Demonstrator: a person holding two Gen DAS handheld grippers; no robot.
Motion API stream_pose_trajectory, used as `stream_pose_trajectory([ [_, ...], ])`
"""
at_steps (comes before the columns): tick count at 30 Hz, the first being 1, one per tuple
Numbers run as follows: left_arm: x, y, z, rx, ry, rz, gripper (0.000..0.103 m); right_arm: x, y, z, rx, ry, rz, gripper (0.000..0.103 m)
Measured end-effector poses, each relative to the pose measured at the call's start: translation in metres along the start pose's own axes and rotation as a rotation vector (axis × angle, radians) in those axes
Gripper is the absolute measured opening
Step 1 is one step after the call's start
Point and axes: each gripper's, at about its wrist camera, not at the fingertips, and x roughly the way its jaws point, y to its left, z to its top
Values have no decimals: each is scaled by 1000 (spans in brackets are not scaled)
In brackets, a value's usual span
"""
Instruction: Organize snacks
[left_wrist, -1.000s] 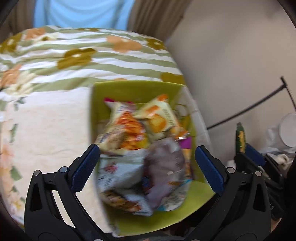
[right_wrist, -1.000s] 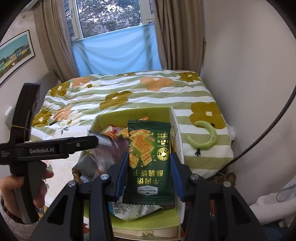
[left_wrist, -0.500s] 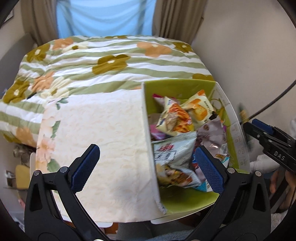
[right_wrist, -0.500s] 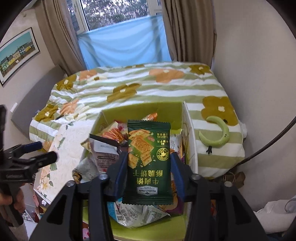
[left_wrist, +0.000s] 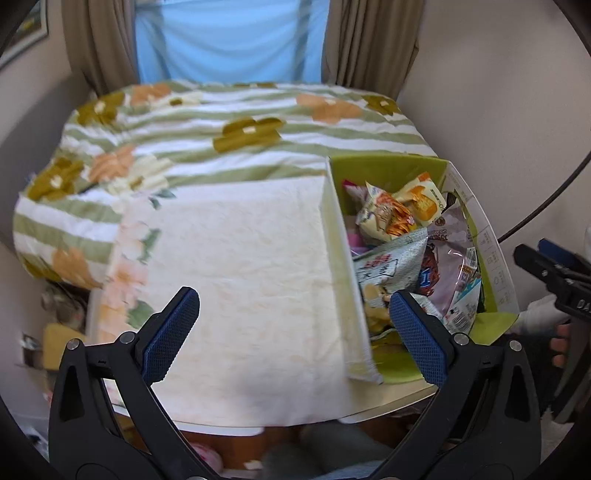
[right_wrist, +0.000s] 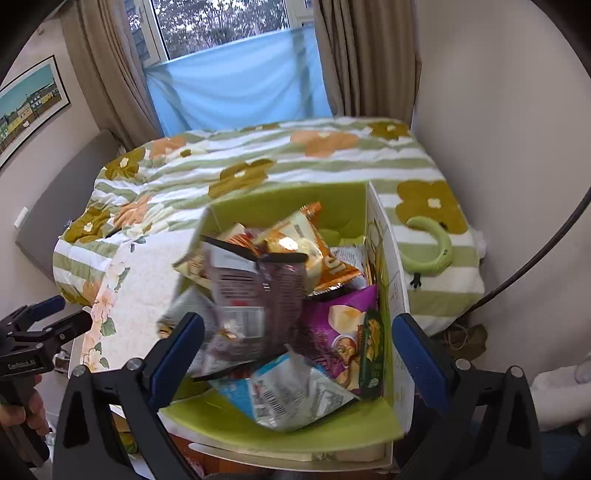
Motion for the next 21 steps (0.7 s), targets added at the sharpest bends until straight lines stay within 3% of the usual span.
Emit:
stream_pose_trajectory([
  [4,-47,12,-1,21,-106,64,102,-33,29,-1,-31,-65,-10,101],
  [10,-122,27,-15,20,-293,97,102,-77,70,-7,-62,-158,-26,101],
  [21,-160,42,-36,-28,-337,125,102,-108,111,-28,-100,-232,-64,101],
])
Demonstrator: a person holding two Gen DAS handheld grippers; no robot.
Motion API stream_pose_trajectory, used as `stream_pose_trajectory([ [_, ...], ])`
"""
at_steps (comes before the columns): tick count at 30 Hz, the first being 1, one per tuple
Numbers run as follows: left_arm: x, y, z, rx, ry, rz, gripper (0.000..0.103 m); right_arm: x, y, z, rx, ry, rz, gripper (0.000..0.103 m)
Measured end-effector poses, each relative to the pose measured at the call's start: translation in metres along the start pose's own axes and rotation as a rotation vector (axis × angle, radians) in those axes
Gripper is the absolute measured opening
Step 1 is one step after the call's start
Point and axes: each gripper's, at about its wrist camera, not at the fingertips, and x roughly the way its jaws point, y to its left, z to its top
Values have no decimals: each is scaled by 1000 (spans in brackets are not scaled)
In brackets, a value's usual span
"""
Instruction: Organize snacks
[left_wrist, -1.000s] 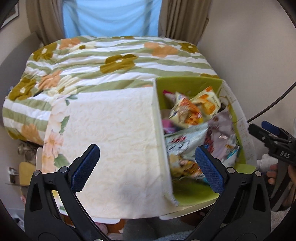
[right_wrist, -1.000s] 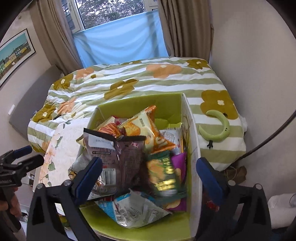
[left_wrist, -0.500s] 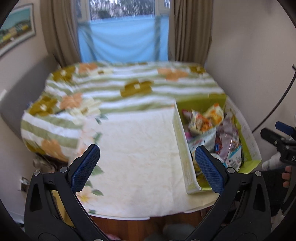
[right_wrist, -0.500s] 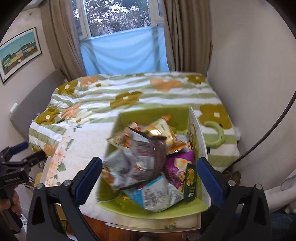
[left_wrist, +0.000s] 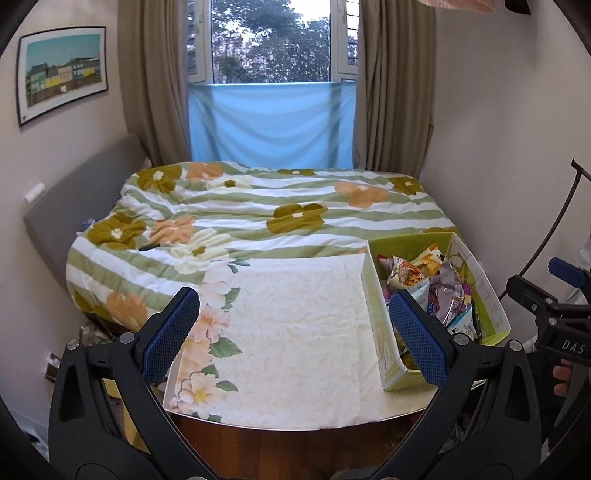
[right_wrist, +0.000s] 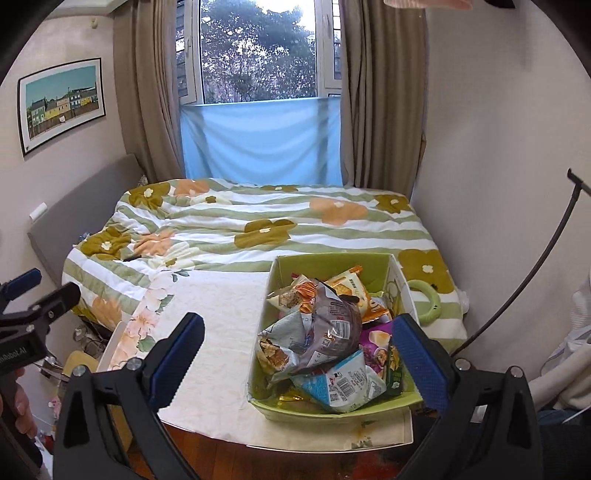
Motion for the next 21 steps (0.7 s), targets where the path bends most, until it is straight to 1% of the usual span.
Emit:
stream_pose_trajectory([
  [3,-4,1,-1,-11,-13,-3,102,-2,0,-3,13,-2,-5,101],
  [21,1,-7,-3,-6,-15,-28,102,-8,-4,-3,40,-29,-36,101],
])
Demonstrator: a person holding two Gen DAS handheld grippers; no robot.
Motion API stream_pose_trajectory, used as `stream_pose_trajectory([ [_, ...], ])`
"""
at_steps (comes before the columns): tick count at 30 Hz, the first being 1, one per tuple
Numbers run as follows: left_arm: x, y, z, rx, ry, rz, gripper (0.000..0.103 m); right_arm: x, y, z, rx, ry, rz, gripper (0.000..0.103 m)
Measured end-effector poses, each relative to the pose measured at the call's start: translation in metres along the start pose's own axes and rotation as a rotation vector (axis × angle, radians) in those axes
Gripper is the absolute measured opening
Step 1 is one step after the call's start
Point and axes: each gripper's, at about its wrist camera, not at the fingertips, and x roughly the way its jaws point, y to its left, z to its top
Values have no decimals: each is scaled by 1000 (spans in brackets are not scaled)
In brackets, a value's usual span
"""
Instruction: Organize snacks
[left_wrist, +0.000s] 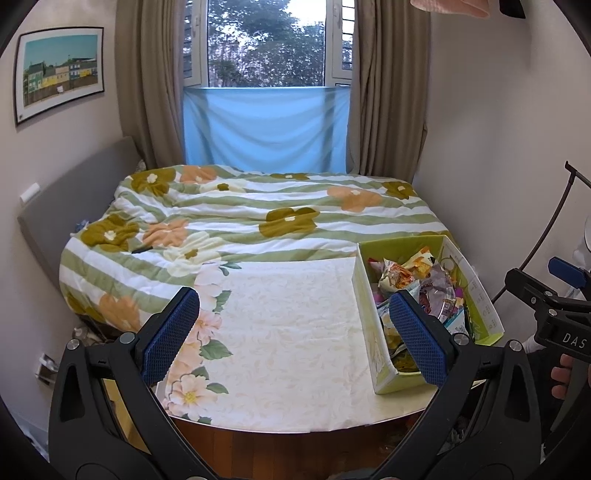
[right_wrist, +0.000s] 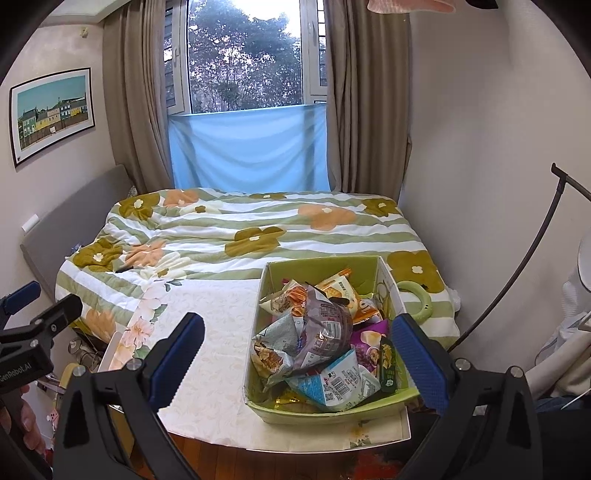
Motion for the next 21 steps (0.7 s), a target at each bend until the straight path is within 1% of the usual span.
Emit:
stream_pose_trajectory([
  [21,1,-2,2,8,0,0,102,2,-3,2,3,9,-4,101],
])
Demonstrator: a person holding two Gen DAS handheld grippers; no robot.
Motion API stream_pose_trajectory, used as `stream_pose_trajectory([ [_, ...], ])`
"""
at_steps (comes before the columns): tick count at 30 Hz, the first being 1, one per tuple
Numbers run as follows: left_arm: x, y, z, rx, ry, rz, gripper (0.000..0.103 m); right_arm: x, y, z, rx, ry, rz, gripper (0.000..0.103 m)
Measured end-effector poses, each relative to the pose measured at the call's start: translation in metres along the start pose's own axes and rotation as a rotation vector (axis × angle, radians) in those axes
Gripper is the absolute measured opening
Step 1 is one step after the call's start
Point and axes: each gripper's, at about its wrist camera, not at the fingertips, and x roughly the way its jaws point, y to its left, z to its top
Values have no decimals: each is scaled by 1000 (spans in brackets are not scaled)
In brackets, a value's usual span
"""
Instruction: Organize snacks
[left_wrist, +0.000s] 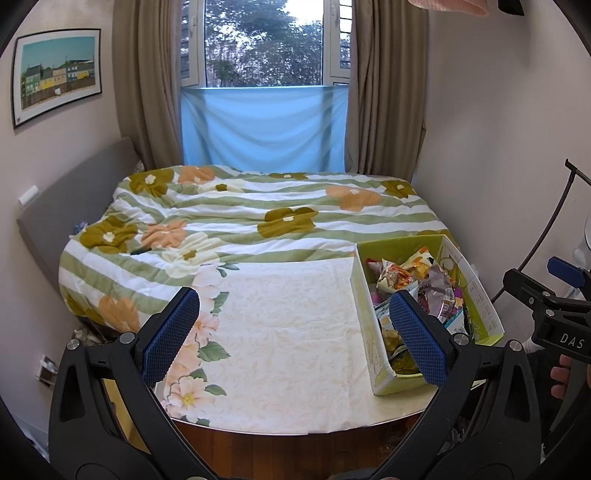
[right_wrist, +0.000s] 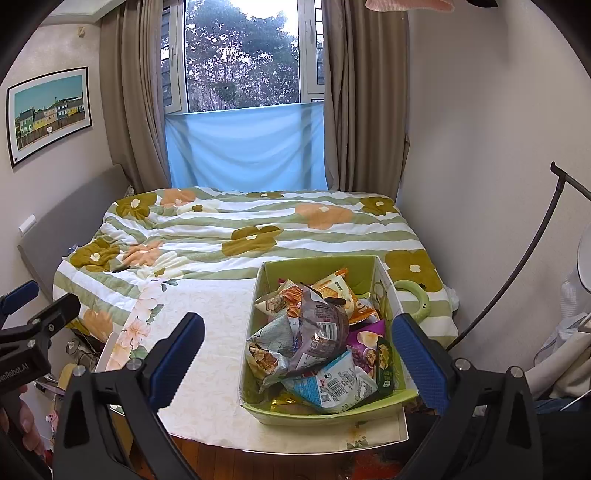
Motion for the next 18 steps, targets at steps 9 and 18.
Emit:
stream_pose_trajectory([
  [9,1,-3,-1,6,-2,6,102,0,-1,1,-5,-2,3,101],
  [18,0,-7,-2,16,3,24,102,0,-3,1,-8,3,6,101],
])
